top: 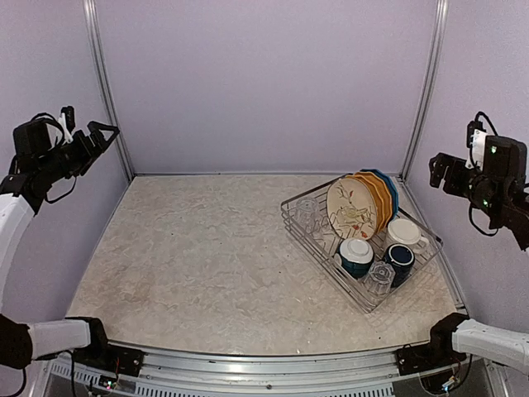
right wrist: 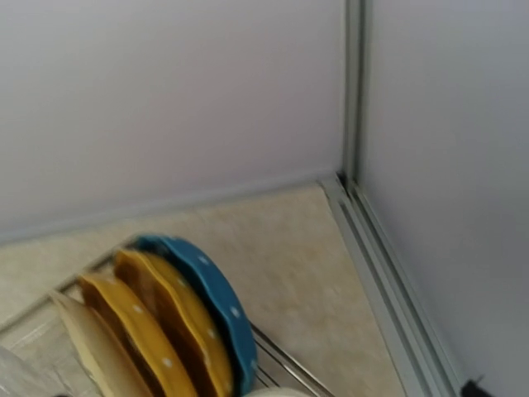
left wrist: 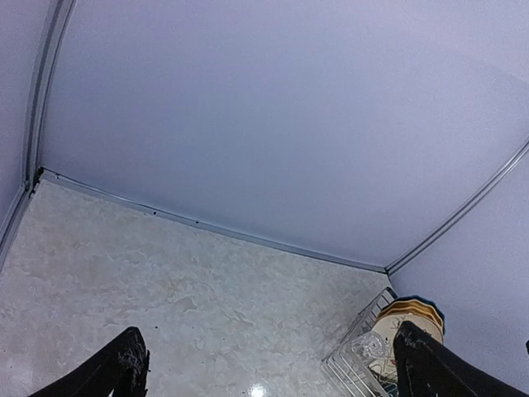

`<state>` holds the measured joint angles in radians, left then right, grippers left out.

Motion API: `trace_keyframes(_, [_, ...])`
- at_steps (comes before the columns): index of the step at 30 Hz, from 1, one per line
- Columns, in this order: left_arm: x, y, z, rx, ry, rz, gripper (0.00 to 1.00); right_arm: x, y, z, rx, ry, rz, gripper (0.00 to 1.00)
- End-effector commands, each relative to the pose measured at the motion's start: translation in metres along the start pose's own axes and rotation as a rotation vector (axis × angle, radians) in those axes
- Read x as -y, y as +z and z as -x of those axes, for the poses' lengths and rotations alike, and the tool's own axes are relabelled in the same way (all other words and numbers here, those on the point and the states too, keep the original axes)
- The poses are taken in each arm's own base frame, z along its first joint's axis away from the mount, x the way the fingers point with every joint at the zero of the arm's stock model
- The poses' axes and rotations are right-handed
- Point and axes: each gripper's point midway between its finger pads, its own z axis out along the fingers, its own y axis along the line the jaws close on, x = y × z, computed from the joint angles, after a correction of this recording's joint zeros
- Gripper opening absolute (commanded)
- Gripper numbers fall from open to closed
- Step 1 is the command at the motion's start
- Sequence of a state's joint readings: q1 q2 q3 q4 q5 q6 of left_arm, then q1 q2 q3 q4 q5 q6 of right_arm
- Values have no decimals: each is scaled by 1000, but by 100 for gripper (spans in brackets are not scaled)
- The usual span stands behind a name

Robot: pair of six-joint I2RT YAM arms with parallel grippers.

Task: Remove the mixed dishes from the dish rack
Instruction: Grab the plate from the dish rack.

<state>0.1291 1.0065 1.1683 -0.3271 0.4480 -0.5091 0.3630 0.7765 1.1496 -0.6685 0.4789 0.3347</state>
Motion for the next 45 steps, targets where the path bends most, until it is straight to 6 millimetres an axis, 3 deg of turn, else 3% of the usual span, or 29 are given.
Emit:
trace_keyframes(1, [12, 11, -17, -107, 6, -46, 99, 14, 10, -18, -110, -25, -105, 100])
trace_keyframes(9, [16, 24, -33, -188, -7, -71, 99, 7, 39, -57, -287, -115, -143, 100])
trace_keyframes(15, [14, 25, -34, -189, -3, -60, 99, 0, 45, -56, -274, -102, -115, 100])
trace_keyframes(21, [6, 32, -38, -212, -25, -33, 99, 11, 47, -67, -302, -110, -180, 100])
trace_keyframes(23, [4, 34, -40, -221, -32, -30, 99, 1, 52, -73, -297, -102, -124, 100])
trace_keyframes(29, [7, 41, -52, -258, -21, -15, 99, -29, 74, -118, -438, -109, 7, 100])
trace_keyframes(31, [21, 45, -65, -297, -1, -44, 99, -32, 80, -124, -472, -147, 12, 100])
trace_keyframes(36, [36, 59, -93, -391, 13, -55, 99, -45, 81, -119, -422, -258, 114, 100])
trace_keyframes(42, [53, 74, -128, -507, 46, -54, 99, -67, 93, -119, -410, -232, 202, 93])
trace_keyframes(45, [61, 79, -147, -566, 48, -73, 99, -80, 105, -125, -425, -221, 237, 99])
